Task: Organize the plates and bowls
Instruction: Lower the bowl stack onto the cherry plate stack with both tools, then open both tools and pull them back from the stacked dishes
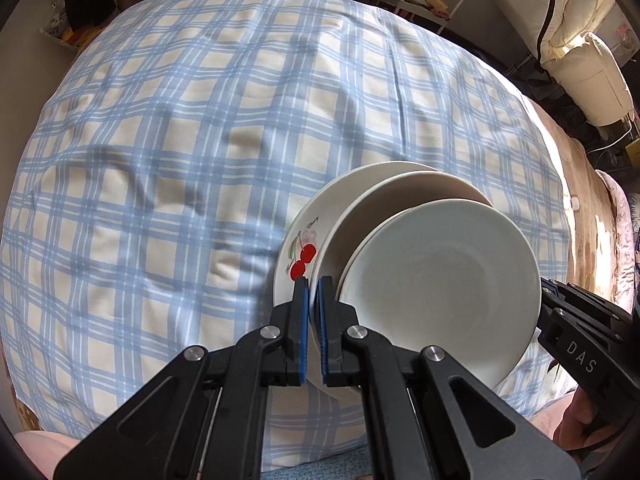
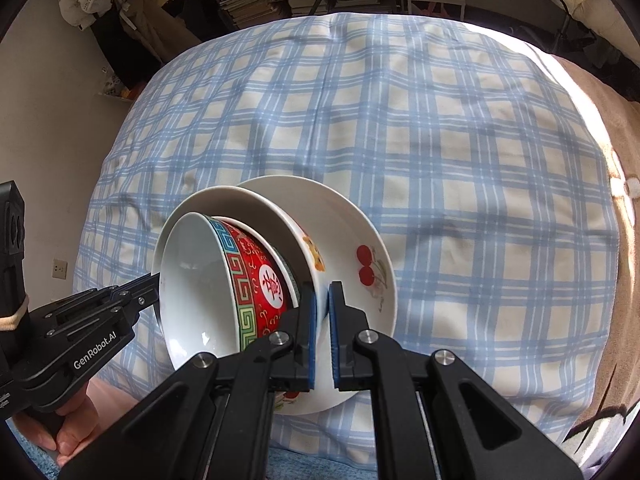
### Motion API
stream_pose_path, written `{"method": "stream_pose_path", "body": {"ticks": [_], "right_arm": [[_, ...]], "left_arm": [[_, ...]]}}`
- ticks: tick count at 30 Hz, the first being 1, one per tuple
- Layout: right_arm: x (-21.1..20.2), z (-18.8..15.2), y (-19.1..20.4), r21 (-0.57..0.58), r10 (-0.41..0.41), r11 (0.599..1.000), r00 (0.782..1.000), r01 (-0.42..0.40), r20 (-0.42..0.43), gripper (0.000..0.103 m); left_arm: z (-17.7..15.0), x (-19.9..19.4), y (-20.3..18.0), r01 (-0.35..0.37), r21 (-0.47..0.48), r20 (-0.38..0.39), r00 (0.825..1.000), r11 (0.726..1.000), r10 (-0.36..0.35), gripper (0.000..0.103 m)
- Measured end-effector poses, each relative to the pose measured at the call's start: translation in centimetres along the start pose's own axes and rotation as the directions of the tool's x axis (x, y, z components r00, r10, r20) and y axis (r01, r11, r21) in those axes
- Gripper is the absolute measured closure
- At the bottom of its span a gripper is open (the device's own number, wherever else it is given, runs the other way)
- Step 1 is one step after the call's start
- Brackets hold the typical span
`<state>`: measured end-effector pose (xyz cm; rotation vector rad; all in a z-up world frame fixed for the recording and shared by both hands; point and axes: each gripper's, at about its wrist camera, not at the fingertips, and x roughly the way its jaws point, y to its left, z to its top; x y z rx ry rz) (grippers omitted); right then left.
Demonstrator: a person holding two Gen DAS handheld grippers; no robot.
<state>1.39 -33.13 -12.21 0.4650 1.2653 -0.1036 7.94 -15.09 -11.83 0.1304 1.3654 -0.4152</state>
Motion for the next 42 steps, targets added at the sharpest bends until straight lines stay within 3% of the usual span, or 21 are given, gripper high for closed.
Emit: {"method": "stream_pose_path", "body": {"ticks": [14, 20, 26, 31, 33, 35, 38, 42], "right_arm": [[0.5, 0.5, -1.4, 0.022, 0.054, 0.998, 0.999, -0.055, 0.004, 0.095], [0.3, 0.5, -1.8, 0.038, 0.081, 0.996, 0.997, -0.081, -0.005, 0.094], [-2.3, 0.7, -1.8, 0.030, 0.107, 0.994, 0.992, -0.109, 0.069, 0.093], [-4.1, -0.4, -1.5, 0.000, 0.086, 0.996, 0.992, -0.086, 0.097, 0.084], [-5.2, -1.1, -1.2, -0.025, 0.084, 0.996, 0.987, -0.082, 0.134, 0.064], [-6.6, -1.7, -0.7, -0.056, 0.079, 0.996, 0.979, -0.069, 0.190, 0.051], [-8.6, -2.7, 0.2, -0.111, 0.075, 0.993, 0.963, -0.047, 0.258, 0.049], [-10.9, -4.1, 0.9, -0.160, 0.083, 0.987, 0.937, -0.029, 0.341, 0.031]], "left_arm": [[0.8, 0.3, 0.0, 0.021, 0.024, -0.008, 1.000, 0.999, -0.021, 0.096], [0.9, -1.4, 0.2, 0.010, 0.041, 0.036, 0.999, 0.999, -0.012, 0.093], [0.1, -3.3, -0.1, -0.055, 0.078, 0.111, 0.993, 0.995, 0.046, 0.089], [-1.8, -5.4, -0.8, -0.119, 0.138, 0.210, 0.974, 0.983, 0.088, 0.082], [-2.6, -6.5, -0.8, -0.141, 0.152, 0.259, 0.961, 0.978, 0.098, 0.074], [-3.2, -7.5, -0.4, -0.146, 0.140, 0.300, 0.949, 0.979, 0.099, 0.068], [-4.0, -9.1, 0.2, -0.183, 0.114, 0.364, 0.922, 0.976, 0.131, 0.064], [-5.3, -11.1, 0.6, -0.193, 0.105, 0.433, 0.892, 0.976, 0.130, 0.044]]}}
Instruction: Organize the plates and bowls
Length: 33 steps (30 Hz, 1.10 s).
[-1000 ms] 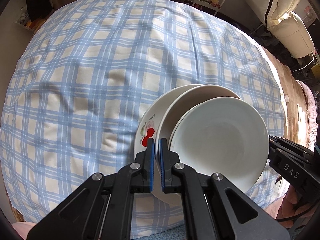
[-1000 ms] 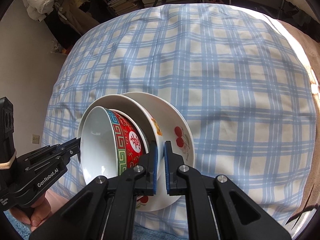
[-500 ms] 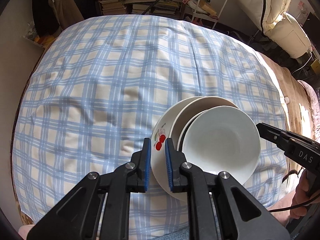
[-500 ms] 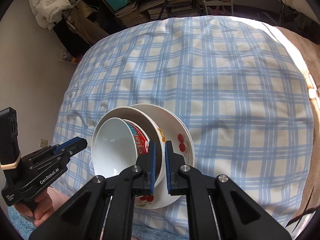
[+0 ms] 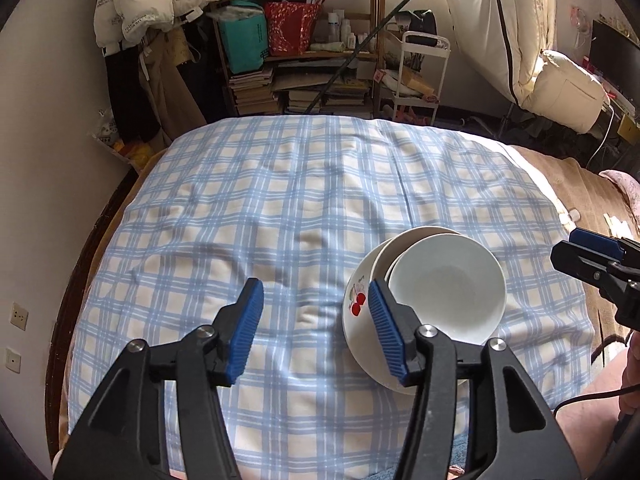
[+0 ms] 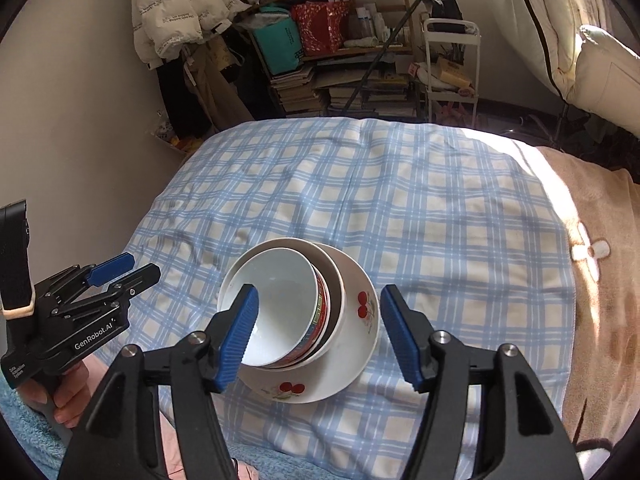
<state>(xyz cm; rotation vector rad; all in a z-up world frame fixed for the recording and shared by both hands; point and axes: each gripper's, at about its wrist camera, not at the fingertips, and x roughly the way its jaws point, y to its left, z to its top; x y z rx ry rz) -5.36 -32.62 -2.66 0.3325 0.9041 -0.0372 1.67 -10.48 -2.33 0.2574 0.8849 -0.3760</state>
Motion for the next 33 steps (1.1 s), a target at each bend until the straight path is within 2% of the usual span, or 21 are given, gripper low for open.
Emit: {"method": "stream_pose_path", "body": {"ticks": [1, 3, 4, 8, 10, 13, 16, 20, 33], "right_arm": [[-0.5, -0.2, 0.2, -0.010, 0.002, 1.000, 1.000, -0.002, 0.020, 0.030], [-1.5, -0.4, 0.6, -0.031, 0.007, 1.000, 0.998, -0.005, 0.062, 0.024], [-2.0, -0.6, 0.7, -0.037, 0.009, 0.999, 0.996, -0.005, 0.091, 0.021], [-4.0, -1.0, 1.2, -0.055, 0.019, 0.998, 0.974, -0.006, 0.225, 0.000], [-4.9, -1.3, 1.4, -0.069, 0.038, 0.997, 0.961, -0.020, 0.273, 0.000], [-5.6, -1.8, 1.6, -0.073, 0.020, 0.997, 0.945, 0.004, 0.328, 0.000], [-5.7, -2.2, 1.7, -0.079, 0.006, 0.997, 0.942, 0.022, 0.337, 0.000], [-5.6, -2.5, 2.0, -0.091, -0.011, 0.995, 0.944, 0.044, 0.329, 0.000], [-5.0, -3.0, 2.5, -0.106, -0.054, 0.990, 0.948, 0.092, 0.314, 0.000]], "left_arm": [[-0.1, -0.5, 0.1, -0.006, 0.003, 0.019, 1.000, 1.000, 0.006, 0.040], [-0.5, -1.5, 0.2, -0.035, 0.007, 0.069, 0.997, 0.999, 0.034, 0.025], [-0.7, -2.0, 0.2, -0.053, 0.009, 0.098, 0.994, 0.999, 0.052, 0.022], [-1.8, -3.9, 0.4, -0.109, 0.008, 0.202, 0.974, 0.994, 0.105, 0.013], [-2.4, -4.7, 0.7, -0.133, -0.019, 0.249, 0.959, 0.991, 0.134, 0.009], [-3.2, -5.6, 1.2, -0.161, -0.039, 0.295, 0.941, 0.986, 0.165, 0.008], [-4.0, -5.9, 1.6, -0.186, -0.059, 0.314, 0.929, 0.981, 0.195, 0.008], [-4.8, -5.5, 2.3, -0.179, -0.063, 0.282, 0.941, 0.982, 0.189, 0.008], [-5.1, -5.2, 2.6, -0.159, -0.048, 0.277, 0.946, 0.986, 0.166, 0.008]]}}
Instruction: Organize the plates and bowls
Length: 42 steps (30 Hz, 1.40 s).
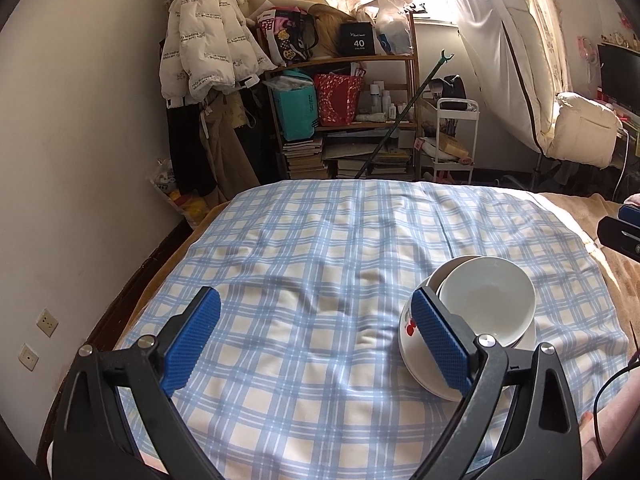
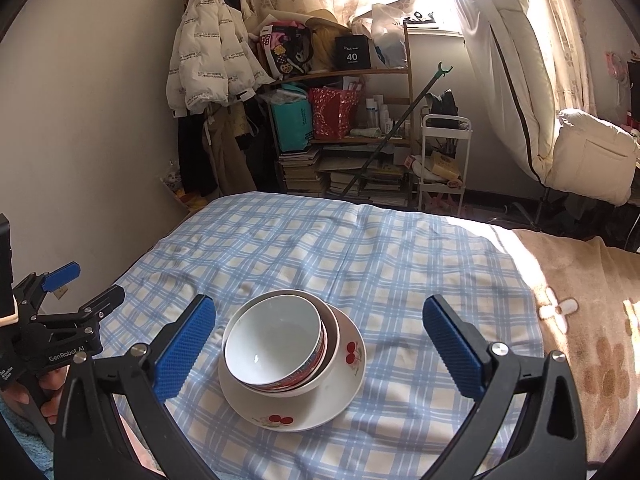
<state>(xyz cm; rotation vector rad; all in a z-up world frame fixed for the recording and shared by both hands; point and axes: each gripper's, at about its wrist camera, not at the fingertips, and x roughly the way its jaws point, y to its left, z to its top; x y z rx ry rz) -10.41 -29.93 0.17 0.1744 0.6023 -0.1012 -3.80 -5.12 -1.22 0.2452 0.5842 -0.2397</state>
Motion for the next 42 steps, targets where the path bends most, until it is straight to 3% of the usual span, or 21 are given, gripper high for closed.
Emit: {"method": "stream_pose_path", "body": {"ticks": [17, 27, 42], "right_arm": [[0.6, 0.1, -0.2, 0.007, -0.054, 0.999, 0.998, 0.054, -0.014, 0.000], [0.6, 0.1, -0.7, 0.016, -0.064, 0.998, 0.998, 0.064, -0.007, 0.000], [0.6, 0.1, -1.0, 0.019, -0.069, 0.997, 0.998, 0.069, -0.005, 0.000]], "left_arm": [[0.1, -0.1, 0.2, -0.043, -0.008, 0.002, 0.999, 0.999, 0.043, 0.008], [0.0, -0.3, 0.9, -0.103, -0.024, 0.001, 0.995, 0.994, 0.103, 0.008], [0.0, -0.6, 1.3, -0.116, -0.036, 0.008, 0.993, 0.993, 0.117, 0.008]]}}
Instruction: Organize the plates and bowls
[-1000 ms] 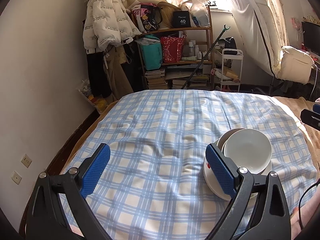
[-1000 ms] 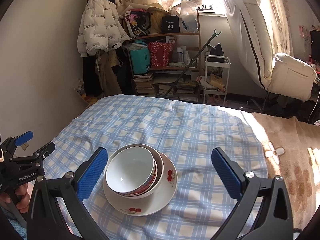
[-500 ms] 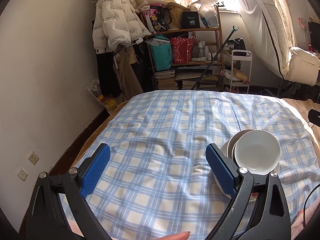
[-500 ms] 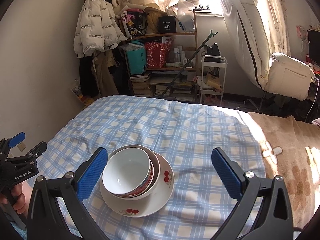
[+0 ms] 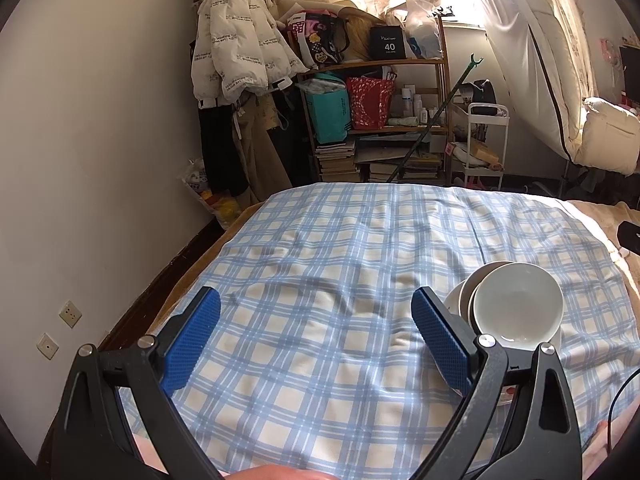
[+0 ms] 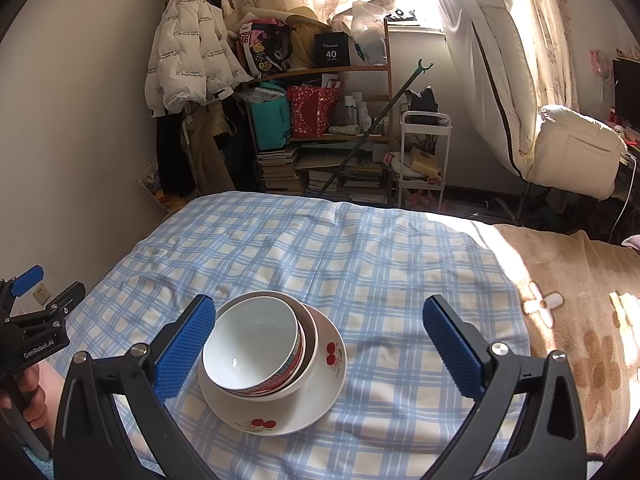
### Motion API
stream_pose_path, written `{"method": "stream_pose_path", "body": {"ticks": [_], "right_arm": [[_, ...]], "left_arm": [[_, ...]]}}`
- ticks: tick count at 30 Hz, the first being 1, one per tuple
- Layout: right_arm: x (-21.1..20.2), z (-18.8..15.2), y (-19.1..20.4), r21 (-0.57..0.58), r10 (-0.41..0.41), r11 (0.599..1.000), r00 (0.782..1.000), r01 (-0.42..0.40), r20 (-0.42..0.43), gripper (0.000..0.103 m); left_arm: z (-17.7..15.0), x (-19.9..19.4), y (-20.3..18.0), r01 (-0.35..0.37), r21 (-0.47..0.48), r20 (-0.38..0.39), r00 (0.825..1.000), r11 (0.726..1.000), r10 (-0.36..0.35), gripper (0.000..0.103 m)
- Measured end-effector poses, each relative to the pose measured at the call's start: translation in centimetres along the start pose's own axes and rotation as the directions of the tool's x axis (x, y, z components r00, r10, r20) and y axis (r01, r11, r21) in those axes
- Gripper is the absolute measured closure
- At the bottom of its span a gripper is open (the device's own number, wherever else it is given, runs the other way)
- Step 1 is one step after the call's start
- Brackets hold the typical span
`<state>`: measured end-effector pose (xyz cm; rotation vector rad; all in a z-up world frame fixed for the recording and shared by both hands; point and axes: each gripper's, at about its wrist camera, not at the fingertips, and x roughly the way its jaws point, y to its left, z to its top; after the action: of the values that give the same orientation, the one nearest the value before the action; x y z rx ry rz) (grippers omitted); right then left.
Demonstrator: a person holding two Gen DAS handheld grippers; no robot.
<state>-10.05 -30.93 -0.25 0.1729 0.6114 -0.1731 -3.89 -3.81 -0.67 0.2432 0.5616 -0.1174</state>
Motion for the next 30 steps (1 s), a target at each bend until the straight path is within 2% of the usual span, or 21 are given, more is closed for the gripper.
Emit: {"method": "stream_pose_path", "body": {"ticks": [30], "right_arm": [[0.04, 0.11, -0.22, -0.001, 0.003, 1.000, 1.000, -0.003, -0.002, 0.000]], "left_arm": [[-0.09, -0.10, 0.45, -0.018, -0.006, -0.002, 1.000, 1.000, 0.018, 0.008]]}}
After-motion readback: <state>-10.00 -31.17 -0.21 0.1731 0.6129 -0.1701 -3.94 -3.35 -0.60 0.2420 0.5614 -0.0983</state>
